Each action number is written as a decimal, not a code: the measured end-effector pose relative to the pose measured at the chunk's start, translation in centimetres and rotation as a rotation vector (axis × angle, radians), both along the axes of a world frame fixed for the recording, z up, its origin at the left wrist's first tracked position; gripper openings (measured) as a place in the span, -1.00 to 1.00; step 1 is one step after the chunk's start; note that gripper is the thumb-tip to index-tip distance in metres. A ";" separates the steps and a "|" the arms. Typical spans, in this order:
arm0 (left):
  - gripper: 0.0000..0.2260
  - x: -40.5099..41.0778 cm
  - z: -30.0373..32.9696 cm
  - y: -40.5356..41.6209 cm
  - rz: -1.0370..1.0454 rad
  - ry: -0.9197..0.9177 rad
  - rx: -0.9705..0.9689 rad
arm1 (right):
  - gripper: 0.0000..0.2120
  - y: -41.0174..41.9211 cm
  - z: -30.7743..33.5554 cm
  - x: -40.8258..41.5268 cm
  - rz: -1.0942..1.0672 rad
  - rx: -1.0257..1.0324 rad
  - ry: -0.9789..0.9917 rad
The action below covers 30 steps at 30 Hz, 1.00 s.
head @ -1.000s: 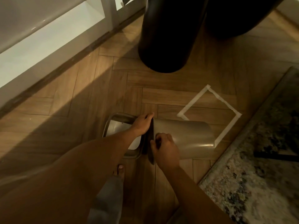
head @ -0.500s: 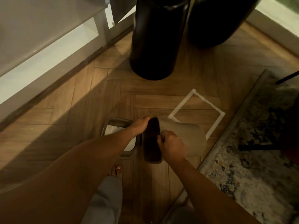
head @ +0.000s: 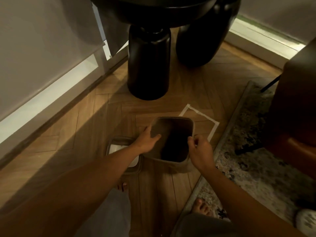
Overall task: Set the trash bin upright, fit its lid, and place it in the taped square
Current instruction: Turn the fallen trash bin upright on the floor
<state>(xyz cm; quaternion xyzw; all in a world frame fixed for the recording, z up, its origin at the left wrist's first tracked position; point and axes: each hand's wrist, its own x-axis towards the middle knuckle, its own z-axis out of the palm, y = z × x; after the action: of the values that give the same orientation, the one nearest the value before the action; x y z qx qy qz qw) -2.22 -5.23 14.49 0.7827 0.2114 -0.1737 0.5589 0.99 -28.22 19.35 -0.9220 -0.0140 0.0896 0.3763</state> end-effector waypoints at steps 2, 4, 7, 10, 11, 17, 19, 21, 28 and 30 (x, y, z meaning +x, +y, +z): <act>-0.34 -0.6 0.5 0.3 0.010 -0.005 -0.045 | -0.75 -0.7 0.3 -0.3 -0.058 0.110 0.045; -0.41 -0.9 0.8 0.6 -0.012 -0.008 -0.087 | -0.82 -1.2 0.3 -0.5 -0.078 0.154 0.092; -0.43 -1.2 1.1 1.0 -0.062 -0.027 -0.093 | -0.75 -1.5 0.3 -1.0 -0.055 0.266 0.153; -0.34 -1.0 1.3 1.1 -0.100 -0.033 -0.074 | -0.47 -2.0 0.2 -1.5 0.044 0.313 0.160; -0.32 -0.9 1.3 1.1 -0.114 -0.039 -0.071 | -0.43 -2.2 0.0 -1.5 0.088 0.290 0.152; -0.20 -0.1 0.4 0.2 -0.172 -0.051 -0.017 | -0.05 -3.5 -2.2 -1.5 0.218 0.218 0.164; -0.12 -0.1 -0.2 -0.3 -0.214 -0.038 0.016 | 0.14 -4.1 -2.9 -1.8 0.287 0.216 0.153; 0.06 -0.2 -0.9 -1.0 -0.289 -0.019 0.076 | 0.30 -4.8 -3.6 -2.3 0.322 0.178 0.156; 0.36 -0.8 -2.0 -2.9 -0.545 -0.043 0.221 | 0.41 -6.8 -5.4 -3.8 0.271 0.134 0.243; 0.37 -1.0 -2.2 -3.3 -0.594 -0.059 0.248 | 0.40 -7.5 -5.4 -3.9 0.270 0.133 0.247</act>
<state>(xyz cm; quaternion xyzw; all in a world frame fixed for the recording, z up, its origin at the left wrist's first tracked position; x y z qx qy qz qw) -3.17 -8.57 12.25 0.8771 -0.0227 -0.2795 0.3900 -2.91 -35.69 13.94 -0.8669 -0.0971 0.2508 0.4198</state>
